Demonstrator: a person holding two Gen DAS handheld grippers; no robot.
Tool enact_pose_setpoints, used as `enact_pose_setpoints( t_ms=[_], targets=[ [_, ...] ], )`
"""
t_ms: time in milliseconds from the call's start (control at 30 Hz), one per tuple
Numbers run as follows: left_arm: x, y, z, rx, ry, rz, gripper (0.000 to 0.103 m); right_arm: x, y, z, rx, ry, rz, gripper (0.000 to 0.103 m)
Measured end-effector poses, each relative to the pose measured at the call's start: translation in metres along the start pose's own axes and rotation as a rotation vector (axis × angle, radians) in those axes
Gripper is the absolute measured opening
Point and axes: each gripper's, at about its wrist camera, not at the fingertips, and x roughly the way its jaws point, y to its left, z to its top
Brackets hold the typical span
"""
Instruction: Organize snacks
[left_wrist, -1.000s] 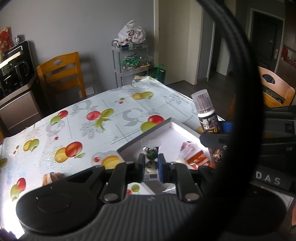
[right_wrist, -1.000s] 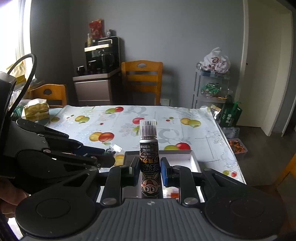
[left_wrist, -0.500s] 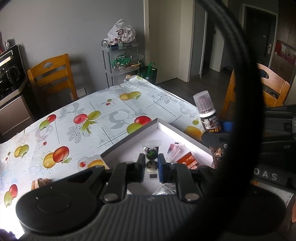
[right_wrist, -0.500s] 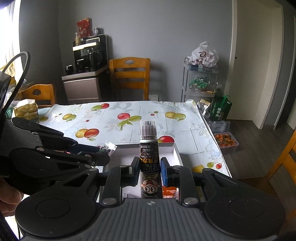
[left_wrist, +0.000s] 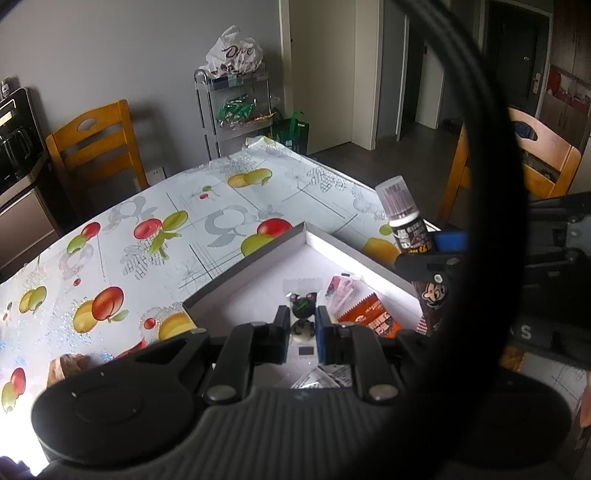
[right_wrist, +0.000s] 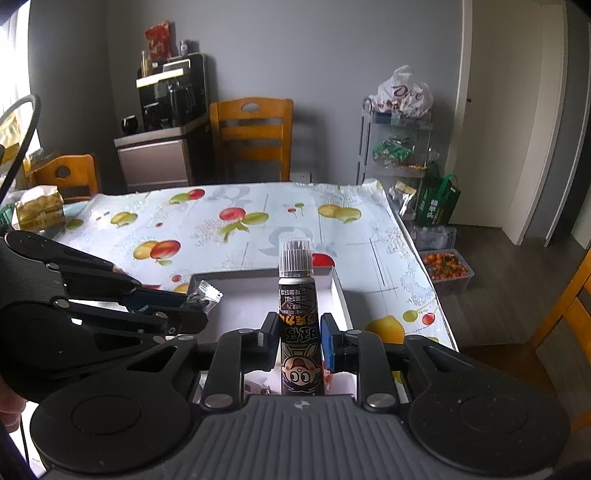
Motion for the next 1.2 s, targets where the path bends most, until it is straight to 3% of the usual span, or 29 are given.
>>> enact_pose_setpoints(
  t_ms=[667, 1200],
  targets=[
    [0.038, -0.005, -0.006, -0.009, 0.075, 0.01, 0.01, 0.055, -0.009, -0.006, -0.022, 0.118, 0.052, 0.025],
    [0.064, -0.004, -0.011, -0.03, 0.127, 0.006, 0.01, 0.077, -0.009, -0.012, -0.047, 0.171, 0.059, 0.025]
  ],
)
